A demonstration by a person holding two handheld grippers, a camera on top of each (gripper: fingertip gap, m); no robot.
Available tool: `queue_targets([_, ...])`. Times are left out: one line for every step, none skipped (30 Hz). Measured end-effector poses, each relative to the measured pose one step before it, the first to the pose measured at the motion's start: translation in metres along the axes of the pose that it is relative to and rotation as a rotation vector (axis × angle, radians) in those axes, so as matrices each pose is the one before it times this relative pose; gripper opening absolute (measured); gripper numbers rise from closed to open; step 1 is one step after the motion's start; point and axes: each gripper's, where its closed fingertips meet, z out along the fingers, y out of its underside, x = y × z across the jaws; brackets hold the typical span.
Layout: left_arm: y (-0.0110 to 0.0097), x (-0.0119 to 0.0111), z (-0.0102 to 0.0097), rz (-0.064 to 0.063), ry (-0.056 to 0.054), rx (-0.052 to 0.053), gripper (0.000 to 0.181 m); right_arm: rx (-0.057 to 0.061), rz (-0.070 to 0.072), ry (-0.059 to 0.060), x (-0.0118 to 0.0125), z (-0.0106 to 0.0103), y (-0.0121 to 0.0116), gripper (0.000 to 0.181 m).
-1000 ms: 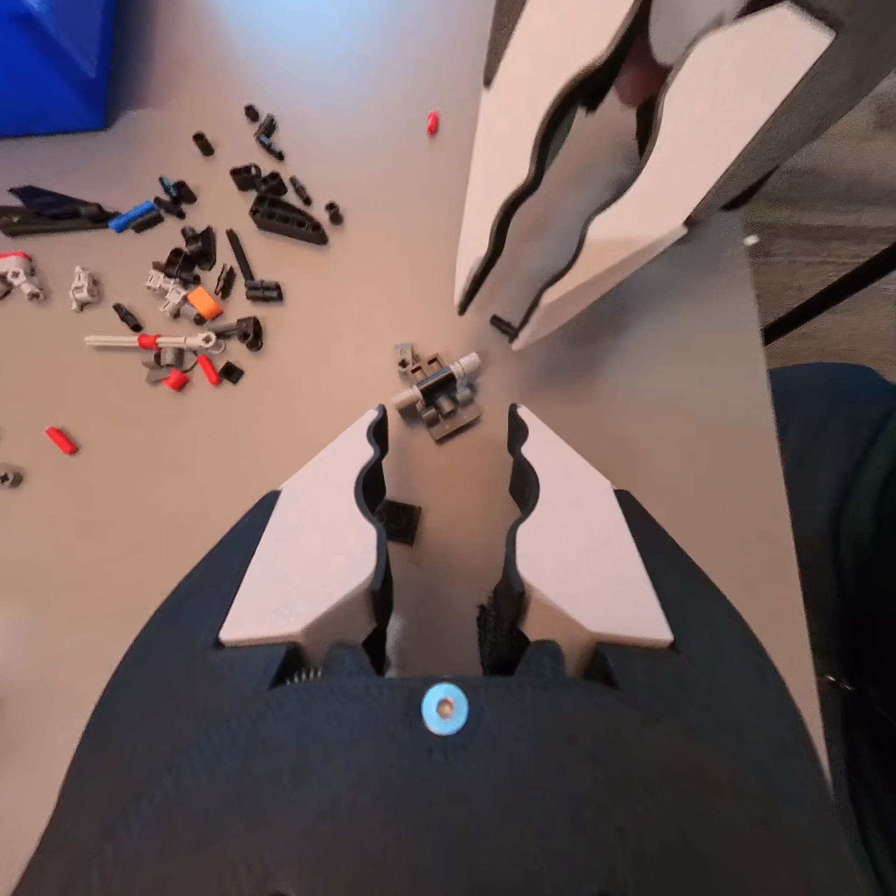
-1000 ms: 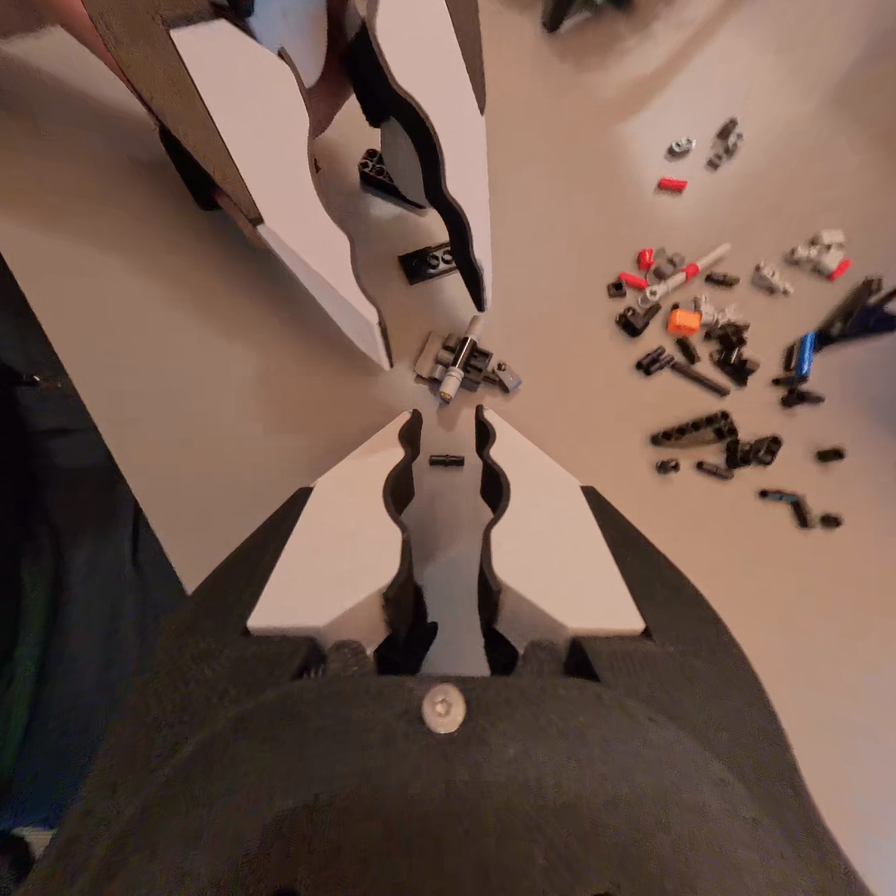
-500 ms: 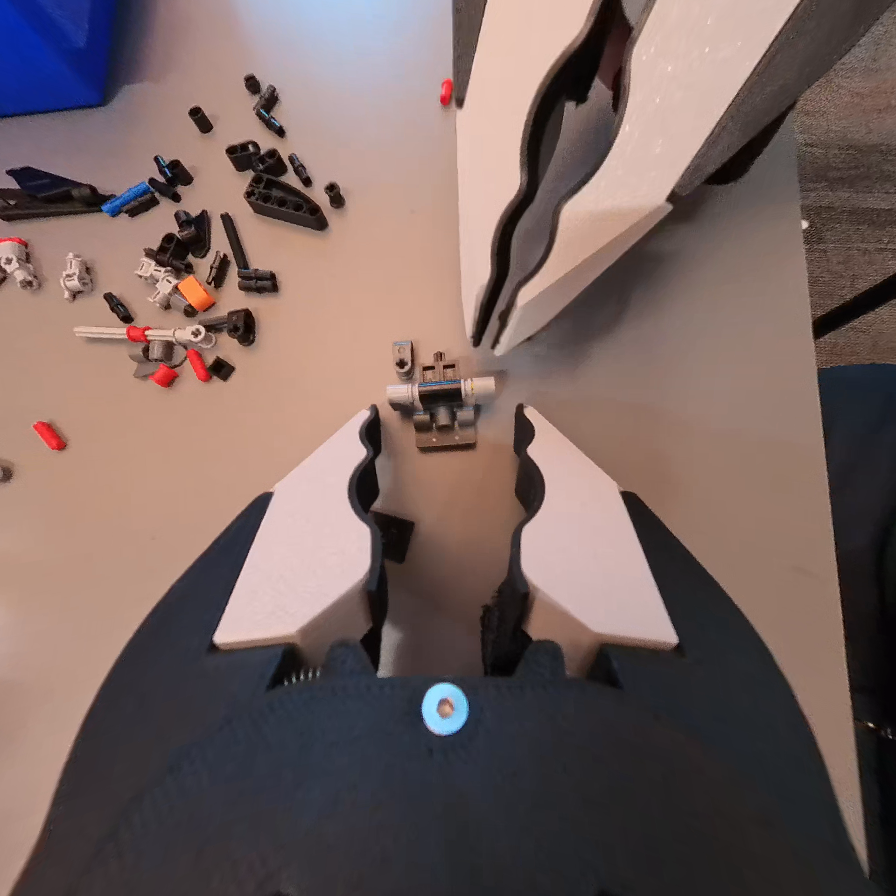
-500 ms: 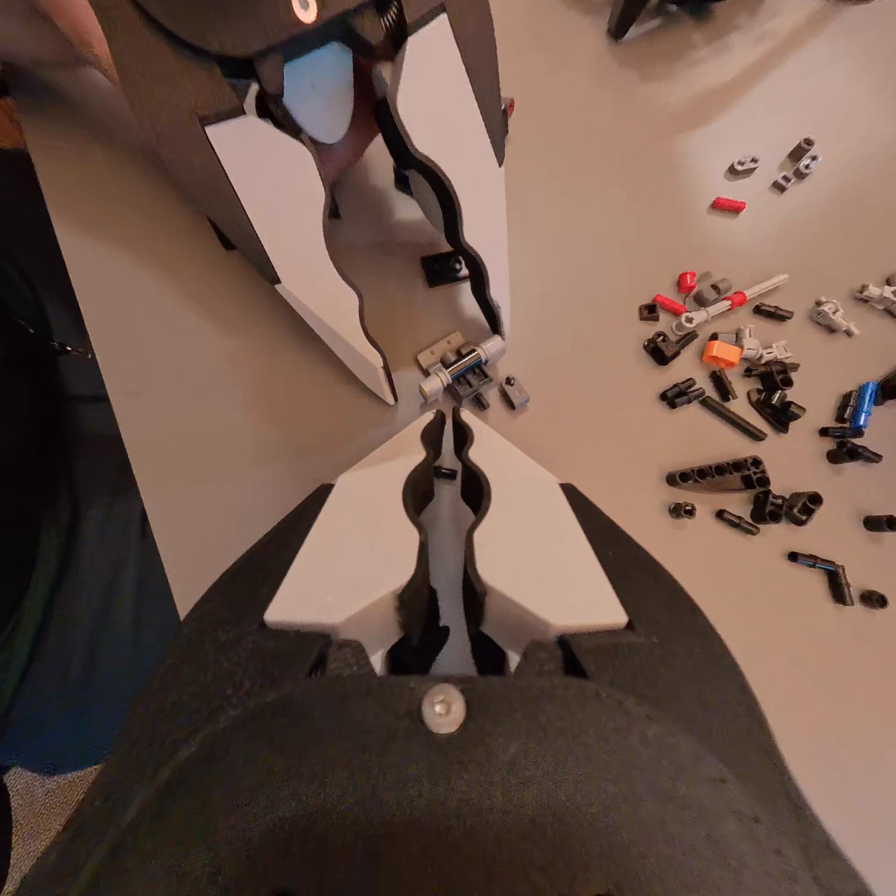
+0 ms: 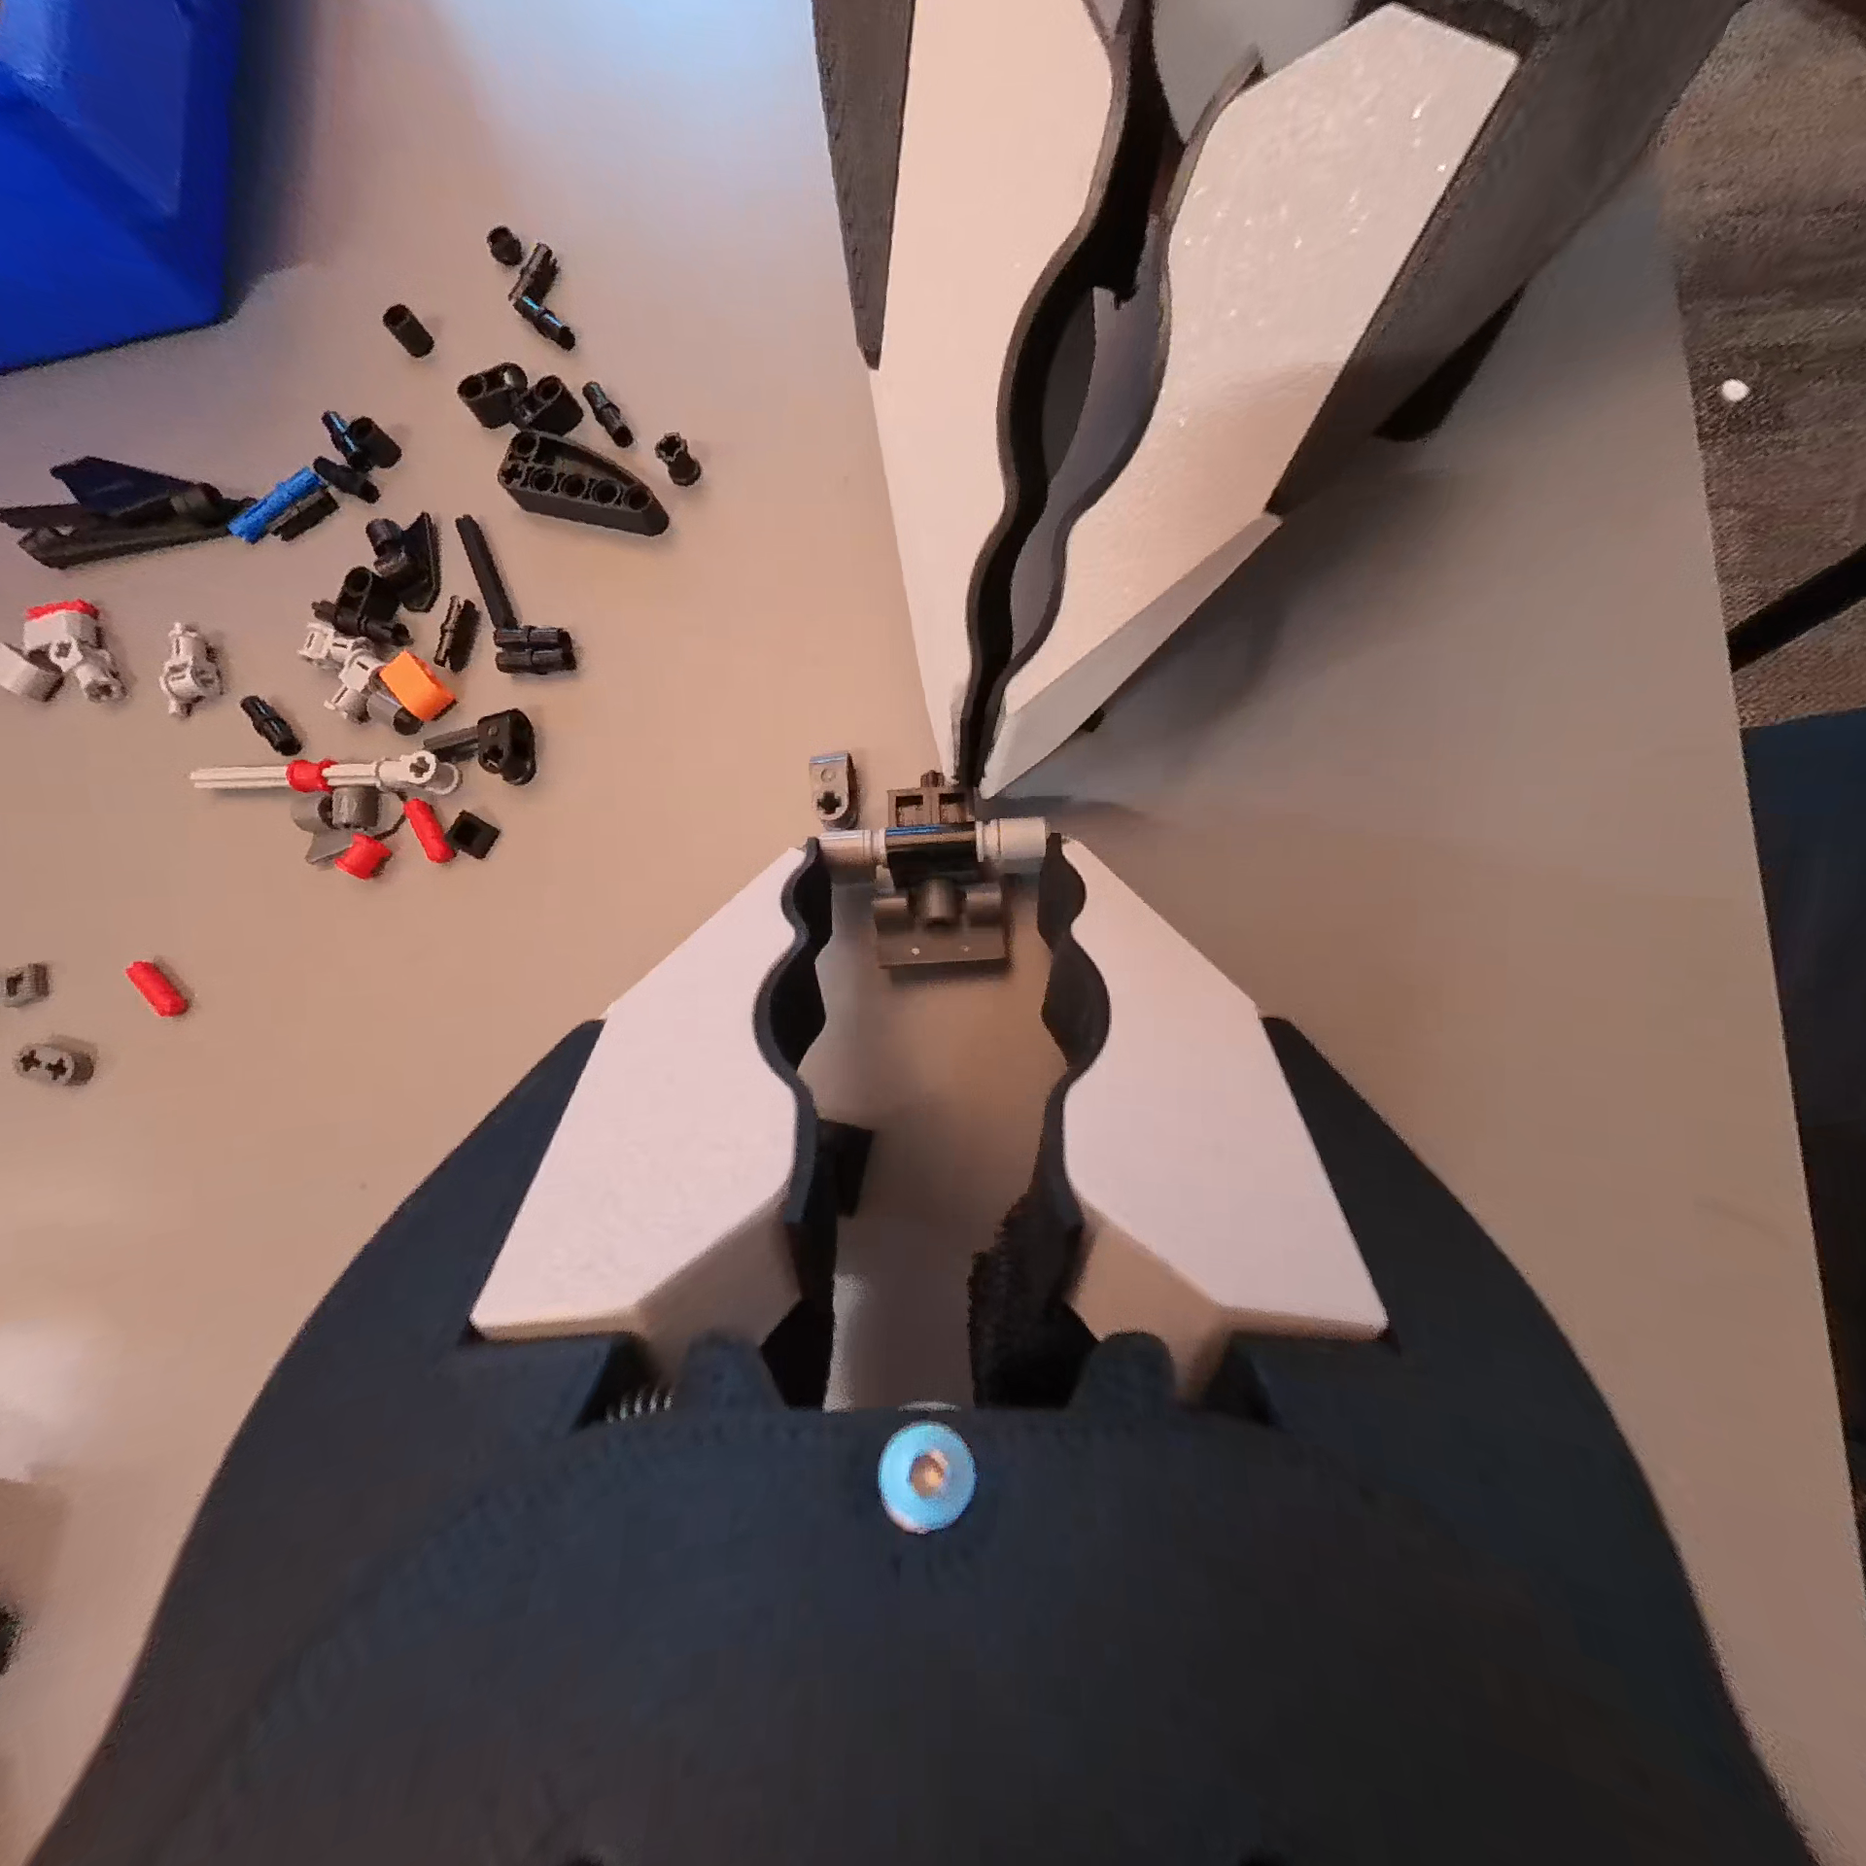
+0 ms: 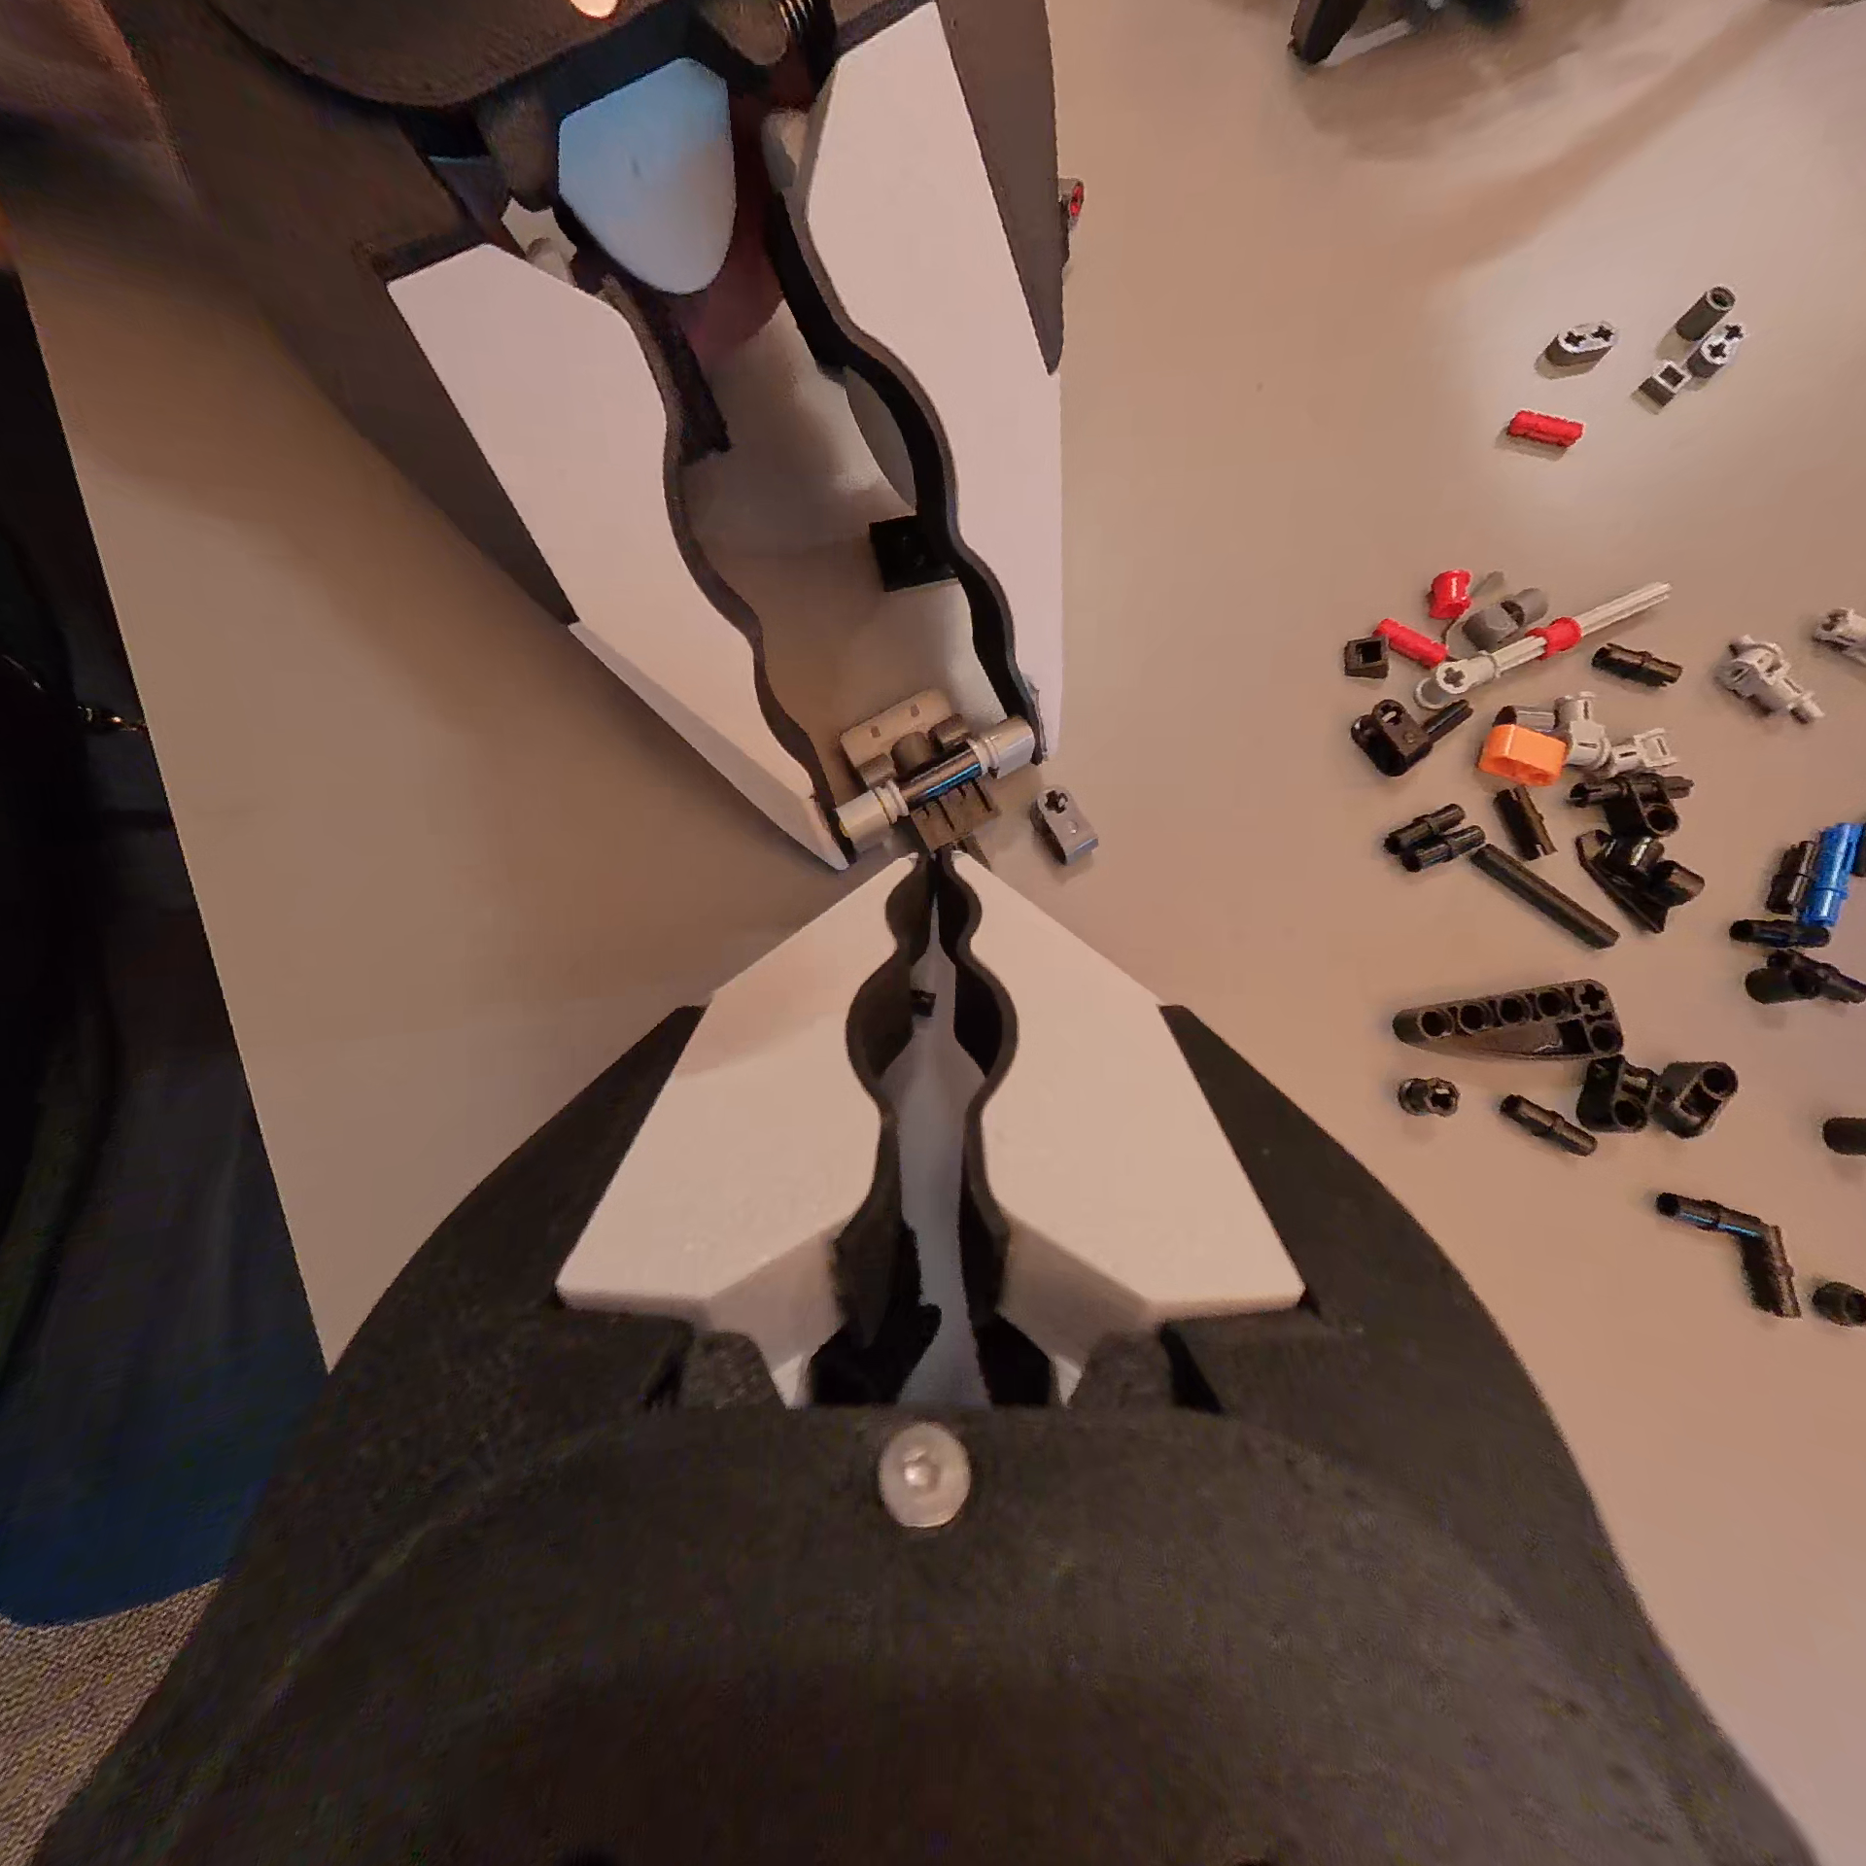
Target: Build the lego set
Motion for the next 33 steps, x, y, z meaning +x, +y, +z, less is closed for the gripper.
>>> queue_targets([-0.00013, 0.00063, -0.00018, 0.0084, 0.0077, -0.0022, 0.04, 0.001, 0.0041, -0.0022, -0.00009, -0.00021, 0.00001, 0.0])
queue_targets([-0.00005, -0.00051, 0.00007, 0.0071, -0.0017, 0.0011, 0.039, -0.0001, 0.0071, -0.0019, -0.00001, 0.00005, -0.00003, 0.0])
queue_targets([0.00025, 0.00036, 0.00011, 0.0052, 0.0055, 0.0013, 0.04, 0.0007, 0.0006, 0.0005, -0.00009, -0.00008, 0.00003, 0.0])
queue_targets([0.00017, 0.00146, -0.00061, -0.0018, 0.0183, -0.0004, 0.04, 0.0021, -0.0043, -0.0019, -0.00085, -0.00025, -0.00034, 0.0])
queue_targets([-0.00086, -0.0013, -0.00111, -0.0072, 0.0017, 0.01, 0.04, 0.0085, -0.0013, -0.0044, -0.00134, -0.00088, -0.00159, 0.001])
queue_targets([-0.0017, -0.00177, -0.0014, -0.0059, -0.0021, 0.0213, 0.04, 0.0126, -0.0001, -0.0089, -0.00209, -0.00105, -0.00244, 0.007])
queue_targets([0.00184, 0.0016, -0.00009, -0.0118, 0.0221, -0.0021, 0.041, 0.0053, -0.0052, -0.0089, -0.00216, -0.00094, -0.00132, 0.012])
queue_targets([0.0052, 0.00369, 0.00126, -0.0173, 0.0399, -0.0278, 0.041, -0.0011, -0.0151, -0.0016, -0.00149, -0.0003, -0.00035, 0.014])
queue_targets([-0.00093, -0.00086, -0.00032, -0.0116, 0.0053, 0.013, 0.041, -0.0064, -0.0193, 0.0109, 0.00043, 0.001, 0.00013, 0.017])
queue_targets([0.0005, -0.00031, 0.0002, 0.0079, 0.0024, 0.0046, 0.041, -0.0072, -0.0139, 0.0055, 0.00017, 0.00187, -0.00009, 0.023])
queue_targets([-0.00002, 0.00209, -0.00011, 0.0075, 0.015, 0.0014, 0.041, -0.0063, -0.0061, -0.0015, -0.00009, 0.00215, -0.00023, 0.025])
queue_targets([0.00051, 0.00043, -0.00045, 0.0077, 0.003, -0.0076, 0.041, -0.0035, -0.0075, 0.0014, 0.00042, 0.00151, -0.00053, 0.023])
queue_targets([0.00041, -0.00051, -0.00061, 0.0062, -0.0017, -0.0056, 0.041, 0.0001, -0.009, 0.0026, 0.00066, 0.00051, -0.00054, 0.023])
queue_targets([0.00051, 0.00025, -0.00035, 0.0021, 0.0048, -0.0019, 0.041, -0.0019, 0.0008, -0.005, 0.00012, 0.0002, -0.00012, 0.023])
queue_targets([0.00044, 0.00089, -0.00062, 0.01, 0.0093, 0.0009, 0.041, -0.0011, 0.0064, -0.0047, 0.00029, 0.00014, -0.00008, 0.022])
queue_targets([0.00014, 0.00126, -0.00015, 0.0125, 0.008, 0.0038, 0.041, 0.0016, 0.0045, -0.0011, 0.00034, 0.00009, -0.00014, 0.018])
queue_targets([-0.00017, -0.00033, -0.00008, 0.002, -0.0011, 0.0038, 0.041, -0.0012, 0.0034, -0.0026, -0.00031, 0.00003, -0.0002, 0.016])
queue_targets([-0.00008, 0.00017, -0.00023, 0.0037, 0.0023, 0.0046, 0.041, -0.007, 0.0063, 0.0026, 0.00053, -0.00047, 0.00044, 0.018])
queue_targets([-0.00077, -0.00037, -0.00087, 0.0081, -0.0034, 0.0133, 0.041, -0.0037, 0.0103, 0.0084, 0.00169, -0.0013, 0.00007, 0.022])
queue_targets([-0.00274, -0.00076, -0.00201, 0.0049, -0.0054, 0.0285, 0.041, 0.0082, 0.0134, 0.0084, 0.00179, -0.00217, -0.00128, 0.024])
queue_targets([-0.00475, -0.00233, -0.00367, -0.0025, -0.0138, 0.0414, 0.041, 0.0199, 0.0176, 0.0062, 0.00177, -0.00283, -0.00277, 0.024])
queue_targets([-0.0064, -0.00131, -0.00535, -0.0006, -0.0066, 0.0509, 0.041, 0.0178, 0.0232, 0.0051, 0.00161, -0.00281, -0.00272, 0.026])
queue_targets([-0.00813, -0.00071, -0.00639, 0.0027, -0.0028, 0.0578, 0.041, 0.014, 0.0231, 0.0009, 0.00074, -0.00261, -0.0026, 0.029])
queue_targets([-0.00956, 0.00037, -0.00711, 0.0099, 0.0021, 0.0643, 0.041, 0.0266, 0.0217, -0.0133, -0.00175, -0.0026, -0.00457, 0.03])
queue_targets([-0.00976, 0.0017, -0.007, 0.0164, 0.008, 0.0647, 0.041, 0.0452, 0.0306, -0.0254, -0.00321, -0.00294, -0.00736, 0.029])
queue_targets([-0.00808, 0.00182, -0.00625, 0.0102, 0.0111, 0.0507, 0.041, 0.0414, 0.0418, -0.0277, -0.00296, -0.00253, -0.00735, 0.029])
queue_targets([-0.00841, 0.00188, -0.00613, 0.002, 0.0136, 0.0528, 0.041, 0.0319, 0.0398, -0.0299, -0.00303, -0.00191, -0.00595, 0.029])
queue_targets([-0.00842, 0.00093, -0.00612, 0.0006, 0.0051, 0.0542, 0.041, 0.0407, 0.0334, -0.0314, -0.00335, -0.00191, -0.00694, 0.03])
queue_targets([-0.00697, 0.00065, -0.00554, -0.0008, 0.004, 0.0419, 0.041, 0.0587, 0.034, -0.0413, -0.00462, -0.00232, -0.0093, 0.029])
queue_targets([-0.00601, 0.00257, -0.00477, -0.0003, 0.0156, 0.0318, 0.041, 0.065, 0.0466, -0.053, -0.00529, -0.00268, -0.00984, 0.027])
queue_targets([-0.00607, 0.00126, -0.00428, 0.0073, 0.001, 0.0279, 0.041, 0.0564, 0.0546, -0.0675, -0.00619, -0.00267, -0.00836, 0.027])
queue_targets([-0.00581, 0.00097, -0.00387, 0.0169, -0.0047, 0.0235, 0.041, 0.0512, 0.0472, -0.0625, -0.00573, -0.00227, -0.00746, 0.026])
queue_targets([-0.00401, 0.0027, -0.00278, 0.0175, 0.0074, 0.0094, 0.041, 0.0477, 0.0377, -0.044, -0.00395, -0.00106, -0.00646, 0.025])
